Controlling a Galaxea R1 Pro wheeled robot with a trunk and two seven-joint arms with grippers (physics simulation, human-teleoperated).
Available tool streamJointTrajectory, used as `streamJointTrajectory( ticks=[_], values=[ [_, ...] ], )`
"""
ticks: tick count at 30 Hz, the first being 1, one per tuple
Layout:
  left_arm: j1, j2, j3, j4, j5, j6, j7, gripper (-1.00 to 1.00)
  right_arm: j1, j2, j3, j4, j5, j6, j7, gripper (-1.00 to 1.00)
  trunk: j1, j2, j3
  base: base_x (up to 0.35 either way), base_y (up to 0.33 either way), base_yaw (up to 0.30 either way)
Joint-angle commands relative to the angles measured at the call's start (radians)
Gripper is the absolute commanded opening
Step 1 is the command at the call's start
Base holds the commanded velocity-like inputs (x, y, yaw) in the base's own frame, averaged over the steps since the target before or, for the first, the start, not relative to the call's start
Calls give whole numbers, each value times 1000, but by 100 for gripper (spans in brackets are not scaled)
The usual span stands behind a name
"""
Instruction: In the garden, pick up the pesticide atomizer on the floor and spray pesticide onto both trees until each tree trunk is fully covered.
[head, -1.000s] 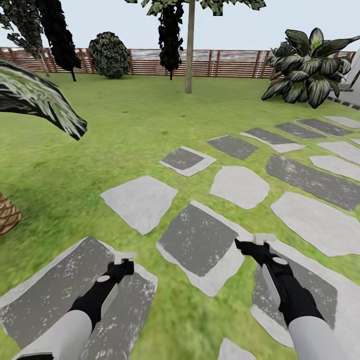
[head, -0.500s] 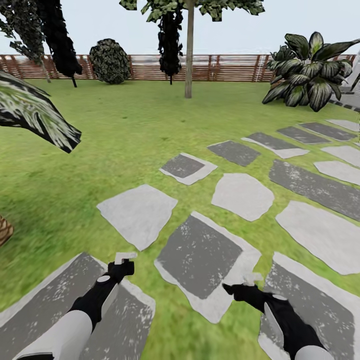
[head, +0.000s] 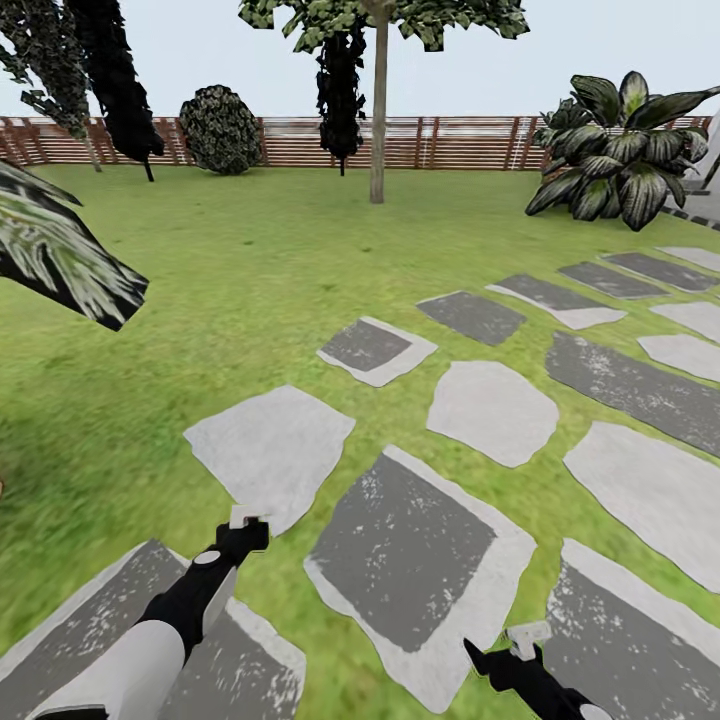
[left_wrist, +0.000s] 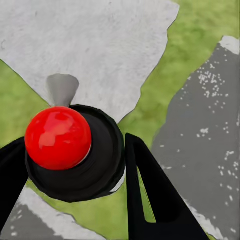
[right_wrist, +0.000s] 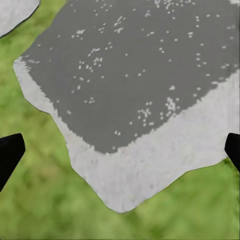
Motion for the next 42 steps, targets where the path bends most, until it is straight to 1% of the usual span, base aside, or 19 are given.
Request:
streamJointTrajectory(
  ticks=[1,3,5,13,18,23,33,42],
  values=[
    [0,0,0,0,0,0,1,-100,2,-9,1,2,0,-5,-1,100,0,0,0,338,0,0],
    [0,-1,0,0,-1,1,1,-100,4,-19,0,5,0,-9,-2,100,0,0,0,338,0,0],
    [0,-1,0,-1,-2,1,1,-100,5,-23,0,6,1,-10,-3,100,0,0,0,338,0,0],
    [0,-2,0,-5,-2,1,1,-100,7,-28,0,7,0,-11,-4,100,0,0,1,338,0,0],
    [0,-3,0,-8,-1,1,1,-100,10,-29,-1,7,0,-11,-4,100,0,0,7,338,0,0],
    [0,-4,0,-9,0,1,1,-100,11,-36,-1,7,0,-11,-5,100,0,0,14,338,0,0],
    [0,-5,0,-10,0,1,1,-100,11,-36,0,7,0,-11,-5,100,0,0,29,338,0,0],
    [0,-5,0,-7,0,1,1,-100,11,-36,0,12,0,-11,-4,100,0,0,37,338,0,0]
  ],
)
